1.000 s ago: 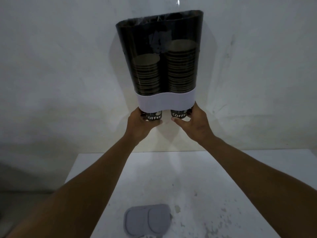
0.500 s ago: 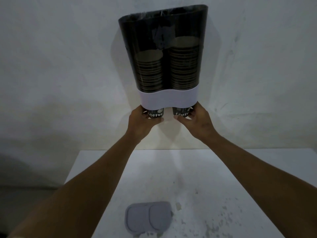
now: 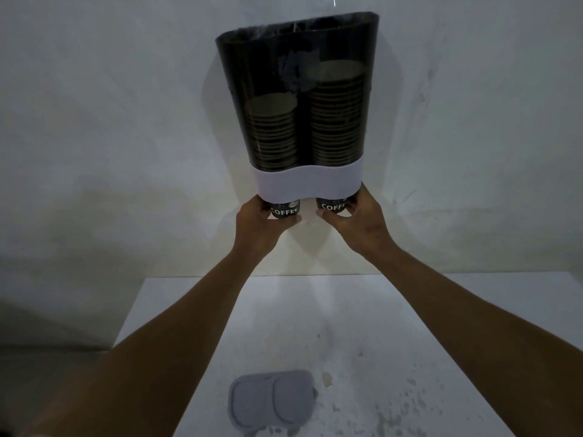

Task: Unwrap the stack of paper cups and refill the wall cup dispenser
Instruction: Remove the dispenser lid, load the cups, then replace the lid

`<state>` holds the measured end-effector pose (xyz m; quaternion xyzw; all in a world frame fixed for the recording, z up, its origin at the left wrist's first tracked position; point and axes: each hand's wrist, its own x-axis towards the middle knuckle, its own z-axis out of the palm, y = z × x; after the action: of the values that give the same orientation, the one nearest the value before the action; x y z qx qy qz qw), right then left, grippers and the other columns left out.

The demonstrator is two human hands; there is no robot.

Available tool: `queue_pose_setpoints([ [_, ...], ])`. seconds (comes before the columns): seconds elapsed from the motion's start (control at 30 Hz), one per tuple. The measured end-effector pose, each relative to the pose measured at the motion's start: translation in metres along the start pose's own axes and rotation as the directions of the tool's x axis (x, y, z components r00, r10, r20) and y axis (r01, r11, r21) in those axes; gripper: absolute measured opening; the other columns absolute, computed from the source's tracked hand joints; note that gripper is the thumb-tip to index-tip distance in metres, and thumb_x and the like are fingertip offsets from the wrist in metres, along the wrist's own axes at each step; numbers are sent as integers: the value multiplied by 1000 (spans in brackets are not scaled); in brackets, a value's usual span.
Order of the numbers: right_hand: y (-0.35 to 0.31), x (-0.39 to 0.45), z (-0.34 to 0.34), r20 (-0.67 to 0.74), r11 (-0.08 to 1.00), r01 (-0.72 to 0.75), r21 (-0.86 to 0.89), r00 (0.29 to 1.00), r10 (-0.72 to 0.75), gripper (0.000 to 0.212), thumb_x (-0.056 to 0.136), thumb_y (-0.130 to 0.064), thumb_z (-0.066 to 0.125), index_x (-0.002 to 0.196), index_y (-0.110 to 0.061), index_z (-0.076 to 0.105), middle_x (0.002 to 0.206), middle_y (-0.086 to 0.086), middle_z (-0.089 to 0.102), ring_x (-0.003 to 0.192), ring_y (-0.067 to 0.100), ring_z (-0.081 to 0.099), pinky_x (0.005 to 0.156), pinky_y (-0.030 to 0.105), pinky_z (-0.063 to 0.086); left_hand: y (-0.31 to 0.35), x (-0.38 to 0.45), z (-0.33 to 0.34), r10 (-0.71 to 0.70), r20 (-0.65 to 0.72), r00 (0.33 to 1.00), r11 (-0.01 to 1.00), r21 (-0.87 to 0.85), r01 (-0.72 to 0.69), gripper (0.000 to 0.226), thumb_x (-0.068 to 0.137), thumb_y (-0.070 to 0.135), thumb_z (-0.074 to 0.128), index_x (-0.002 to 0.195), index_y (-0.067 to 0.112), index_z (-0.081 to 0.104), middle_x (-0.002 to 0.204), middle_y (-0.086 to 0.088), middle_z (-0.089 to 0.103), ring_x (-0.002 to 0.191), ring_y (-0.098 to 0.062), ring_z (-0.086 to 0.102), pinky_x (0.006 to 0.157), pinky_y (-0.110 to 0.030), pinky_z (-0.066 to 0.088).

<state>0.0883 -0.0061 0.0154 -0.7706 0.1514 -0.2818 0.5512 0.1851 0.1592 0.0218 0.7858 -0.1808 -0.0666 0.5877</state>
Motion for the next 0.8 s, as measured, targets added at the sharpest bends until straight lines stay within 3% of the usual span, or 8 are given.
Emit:
queue_pose_setpoints([
  [0.13,2,1,3,-12,1000,12,-22,1000,-12,71,75,-18,85,136,-20,48,122,-10,63,116,9,61,101,23,49,-2,0,-1,5,19,1000,999,-47,-4,60,65,14,91,119,11,64,111,1,74,101,-14,70,80,-15,56],
  [0.27,5,2,4,-17,1000,7,-19,1000,-7,69,75,-19,85,134,-20,50,122,-7,66,115,11,63,102,29,51,-1,4,-3,17,56,998,998,-57,-14,58,68,15,89,120,12,64,110,2,74,98,-12,71,87,-24,58],
  [0.43,3,2,5,-25,1000,4,-16,1000,-4,69,75,-17,85,135,-19,49,121,-9,64,115,9,61,102,25,50,4,5,-5,30,46,998,999,-14,-29,57,69,14,88,119,16,61,108,6,73,94,-8,69,74,-13,54],
  [0.57,4,0,6,-30,1000,-11,-3,1000,11,76,73,-18,87,138,-20,47,129,-7,63,119,9,60,103,28,49,4,4,-2,23,33,999,1000,-10,-22,65,66,14,90,123,20,59,112,7,71,100,-9,67,74,-13,51],
  [0.8,5,-16,6,-61,995,-68,-67,996,64,85,70,-28,89,140,-21,41,136,-6,57,124,8,52,99,20,41,-12,-12,-6,-26,32,999,995,95,23,91,62,27,93,139,21,46,133,6,58,122,-14,56,101,-33,49],
])
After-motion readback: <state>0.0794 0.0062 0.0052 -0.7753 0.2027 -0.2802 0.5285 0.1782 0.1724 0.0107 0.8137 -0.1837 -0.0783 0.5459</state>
